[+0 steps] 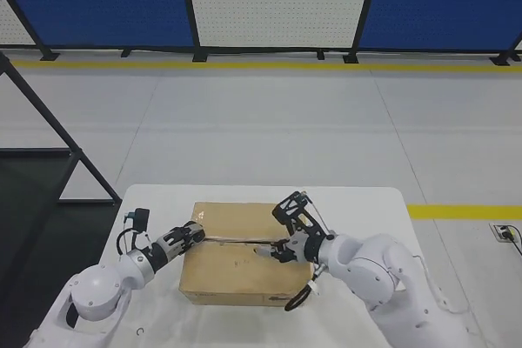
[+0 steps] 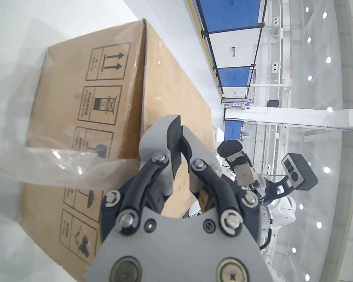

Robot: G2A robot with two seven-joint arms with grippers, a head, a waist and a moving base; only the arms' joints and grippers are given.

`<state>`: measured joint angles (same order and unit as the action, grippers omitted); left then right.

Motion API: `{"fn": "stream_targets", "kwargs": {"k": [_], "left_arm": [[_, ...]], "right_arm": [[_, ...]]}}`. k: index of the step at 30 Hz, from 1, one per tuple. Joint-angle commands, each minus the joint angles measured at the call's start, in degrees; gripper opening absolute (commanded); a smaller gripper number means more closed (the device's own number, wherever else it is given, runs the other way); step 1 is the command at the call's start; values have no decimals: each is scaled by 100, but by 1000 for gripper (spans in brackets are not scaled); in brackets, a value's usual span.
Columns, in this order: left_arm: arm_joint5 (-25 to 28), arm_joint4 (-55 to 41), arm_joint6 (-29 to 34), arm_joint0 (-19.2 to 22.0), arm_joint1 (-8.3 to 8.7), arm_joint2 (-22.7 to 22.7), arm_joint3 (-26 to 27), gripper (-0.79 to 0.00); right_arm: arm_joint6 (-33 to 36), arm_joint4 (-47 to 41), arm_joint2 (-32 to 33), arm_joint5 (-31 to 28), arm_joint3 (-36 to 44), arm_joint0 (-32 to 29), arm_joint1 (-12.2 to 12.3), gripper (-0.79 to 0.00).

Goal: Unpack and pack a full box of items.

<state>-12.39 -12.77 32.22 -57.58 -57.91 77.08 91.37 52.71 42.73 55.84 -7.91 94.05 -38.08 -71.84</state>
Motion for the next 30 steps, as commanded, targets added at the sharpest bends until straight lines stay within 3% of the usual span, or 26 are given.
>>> {"fn": "stream_targets", "kwargs": {"k": [1,10,15,19,24,30], "left_arm": [[-2,-5,-8,14,-7,-18,-14,-785],[-7,0,-21,47,-30,-31,-44,-785],[-21,27,6,69,-42,-62,-45,-785],[-20,39,22,81,-50,-73,-56,-785],[-27,47,14,76,-61,-81,-50,-785],[-35,65,13,73,-71,-77,-48,-785]], "right_arm": [[118,25,-231,41,-257,291,-60,-785],[118,25,-231,41,-257,291,-60,-785],[-717,293,115,351,140,-185,-1,-785],[-839,397,119,323,337,-363,7,-785],[-324,-199,-452,-90,-537,387,-184,-785],[-605,-609,-1185,-365,-1542,1277,-539,-785]]}}
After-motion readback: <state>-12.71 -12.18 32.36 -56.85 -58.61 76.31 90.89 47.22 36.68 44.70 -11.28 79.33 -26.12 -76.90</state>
